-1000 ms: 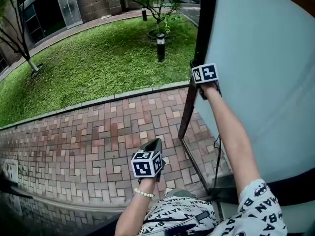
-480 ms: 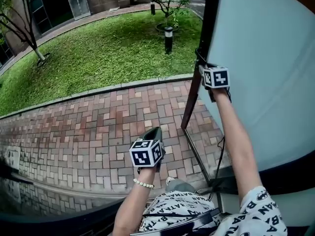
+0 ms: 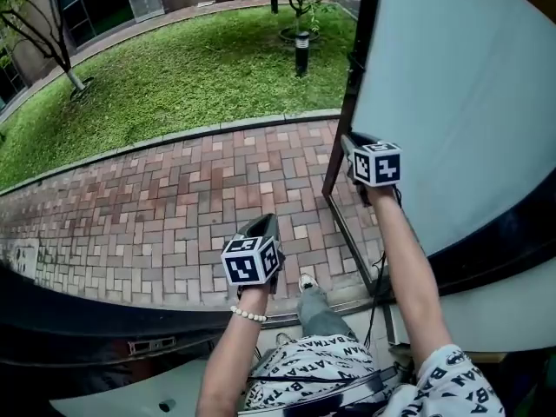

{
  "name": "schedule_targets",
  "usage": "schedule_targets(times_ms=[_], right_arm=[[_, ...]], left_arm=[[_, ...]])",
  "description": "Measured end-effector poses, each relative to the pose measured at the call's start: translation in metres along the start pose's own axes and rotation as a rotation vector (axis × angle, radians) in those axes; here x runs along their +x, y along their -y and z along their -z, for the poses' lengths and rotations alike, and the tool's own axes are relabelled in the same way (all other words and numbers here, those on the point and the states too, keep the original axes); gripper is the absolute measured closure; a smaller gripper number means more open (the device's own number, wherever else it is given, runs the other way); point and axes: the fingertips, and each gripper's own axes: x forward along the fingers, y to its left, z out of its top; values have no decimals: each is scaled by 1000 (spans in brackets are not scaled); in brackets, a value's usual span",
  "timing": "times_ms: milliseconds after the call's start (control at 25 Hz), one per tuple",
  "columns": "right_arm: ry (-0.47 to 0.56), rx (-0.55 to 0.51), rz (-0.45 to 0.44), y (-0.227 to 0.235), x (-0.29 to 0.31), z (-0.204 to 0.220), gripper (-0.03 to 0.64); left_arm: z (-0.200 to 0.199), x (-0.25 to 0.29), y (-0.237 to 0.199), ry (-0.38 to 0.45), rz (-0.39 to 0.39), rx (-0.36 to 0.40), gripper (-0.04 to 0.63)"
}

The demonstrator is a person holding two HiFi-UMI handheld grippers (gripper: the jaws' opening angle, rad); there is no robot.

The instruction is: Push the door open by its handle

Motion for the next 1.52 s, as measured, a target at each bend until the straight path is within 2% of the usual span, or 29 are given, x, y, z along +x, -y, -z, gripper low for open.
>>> schedule_targets(times_ms=[40,120,520,800,1200,1520], right_arm=[[-2,6,-15,-13,-11,9,584],[-4,15,-49,-39,-31,28,617],[-45,64,-189,-123,-132,122,617],[-62,101,-240,-134,-214,174,617],[-88,88,-290,-144,-292,224,617],[-62,89,-340,-150,-364,241,617]], left_arm=[[4,-9,-1,2,-3,-7,601],[10,-25,-2,9,-10,-20,601],[45,-65,31,40,26,-29,603],[73,-93,80,50,24,21,603],[119,-133,130,41,-14,5,601],[154,-181,173,41,-58,-2,601]])
